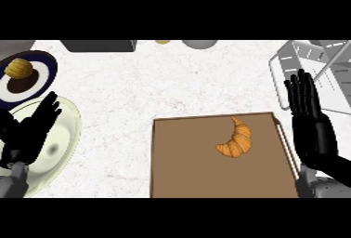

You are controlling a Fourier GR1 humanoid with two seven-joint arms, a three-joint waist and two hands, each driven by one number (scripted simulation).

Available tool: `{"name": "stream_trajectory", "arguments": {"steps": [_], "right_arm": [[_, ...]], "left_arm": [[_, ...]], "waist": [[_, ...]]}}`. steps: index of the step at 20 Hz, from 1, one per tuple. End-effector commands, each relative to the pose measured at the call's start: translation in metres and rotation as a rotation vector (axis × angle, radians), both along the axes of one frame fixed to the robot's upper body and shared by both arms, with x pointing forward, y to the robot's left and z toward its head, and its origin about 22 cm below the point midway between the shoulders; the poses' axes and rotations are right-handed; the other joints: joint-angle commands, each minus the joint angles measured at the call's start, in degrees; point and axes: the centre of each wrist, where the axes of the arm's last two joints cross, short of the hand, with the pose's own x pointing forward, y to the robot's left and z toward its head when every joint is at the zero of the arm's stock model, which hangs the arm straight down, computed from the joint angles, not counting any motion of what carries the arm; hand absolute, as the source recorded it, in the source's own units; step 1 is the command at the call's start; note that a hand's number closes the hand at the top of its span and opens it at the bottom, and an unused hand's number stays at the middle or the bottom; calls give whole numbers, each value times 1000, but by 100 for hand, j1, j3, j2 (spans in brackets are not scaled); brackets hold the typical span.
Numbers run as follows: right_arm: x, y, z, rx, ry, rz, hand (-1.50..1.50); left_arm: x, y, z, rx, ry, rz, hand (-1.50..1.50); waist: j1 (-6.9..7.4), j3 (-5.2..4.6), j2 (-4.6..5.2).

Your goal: Pick the croissant from the tray and place it in the tiered basket

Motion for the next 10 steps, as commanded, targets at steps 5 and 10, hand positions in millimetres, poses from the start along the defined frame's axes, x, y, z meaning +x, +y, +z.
{"name": "stream_trajectory", "arguments": {"steps": [5,10], "right_arm": [[-31,-8,-39,244,184,-613,150],[-92,-60,-103,241,496,-1217,-150]], "left_arm": [[8,2,24,208,-215,-2,0],[2,5,18,219,-204,17,0]], "waist": [[-143,51,-36],[-472,43,59]]}}
